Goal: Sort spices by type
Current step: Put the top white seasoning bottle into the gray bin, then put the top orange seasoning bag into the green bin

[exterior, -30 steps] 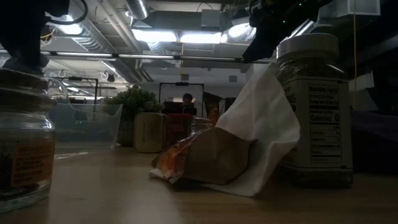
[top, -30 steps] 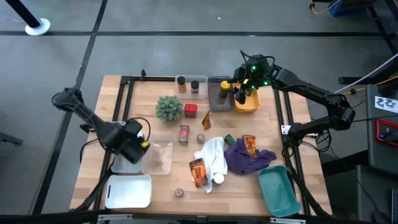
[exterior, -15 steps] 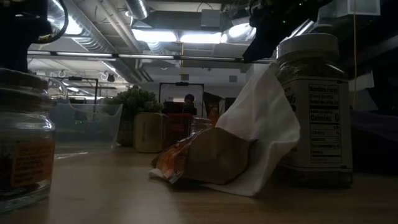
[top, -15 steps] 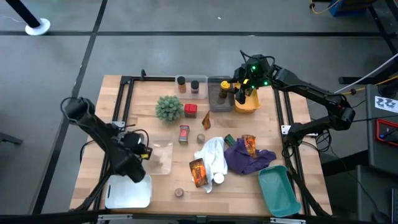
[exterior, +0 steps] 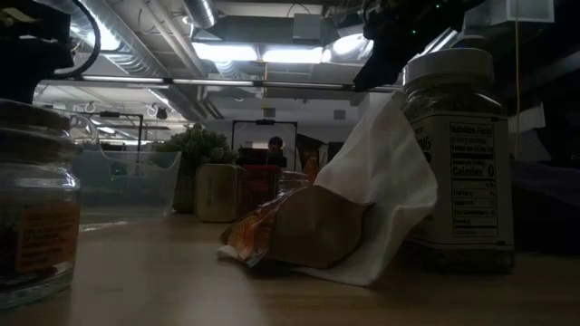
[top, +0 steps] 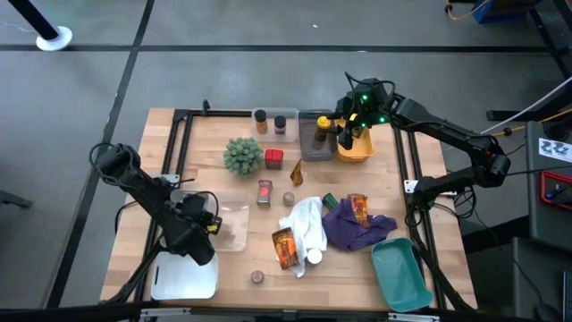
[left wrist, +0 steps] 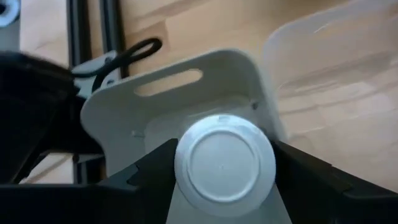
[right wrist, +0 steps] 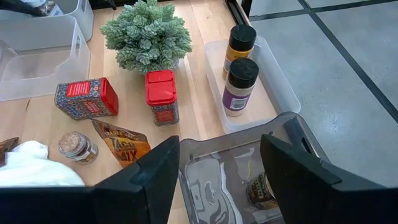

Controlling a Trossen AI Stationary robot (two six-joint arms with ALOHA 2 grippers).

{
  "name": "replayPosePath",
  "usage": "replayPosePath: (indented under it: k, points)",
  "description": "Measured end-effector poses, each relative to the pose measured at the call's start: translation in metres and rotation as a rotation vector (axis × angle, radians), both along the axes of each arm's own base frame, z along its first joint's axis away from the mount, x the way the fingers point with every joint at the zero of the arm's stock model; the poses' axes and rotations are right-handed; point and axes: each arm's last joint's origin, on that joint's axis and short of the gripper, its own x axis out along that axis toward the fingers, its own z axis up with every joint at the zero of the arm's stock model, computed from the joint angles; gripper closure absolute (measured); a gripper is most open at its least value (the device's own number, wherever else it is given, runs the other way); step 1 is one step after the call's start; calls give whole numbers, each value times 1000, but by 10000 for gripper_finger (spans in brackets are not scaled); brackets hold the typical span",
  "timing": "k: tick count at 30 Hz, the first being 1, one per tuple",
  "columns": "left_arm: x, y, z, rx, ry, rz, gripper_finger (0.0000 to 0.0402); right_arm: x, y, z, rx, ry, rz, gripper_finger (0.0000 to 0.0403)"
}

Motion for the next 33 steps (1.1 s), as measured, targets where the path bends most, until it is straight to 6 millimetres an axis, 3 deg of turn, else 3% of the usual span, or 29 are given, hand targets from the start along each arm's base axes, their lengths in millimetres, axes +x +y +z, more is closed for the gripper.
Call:
replayPosePath:
  k: [8,21,33]
  points:
    - [0,3,2,-31,53,-15,149,0,0,0,-5,1,4,178]
    - [-15,9,31,-120,-68,-22,149,3,2,-2,-13,-24,143,178]
    - [-20,17,58,-138,-192,-123,149,46,22,-33,-167,56,414,178]
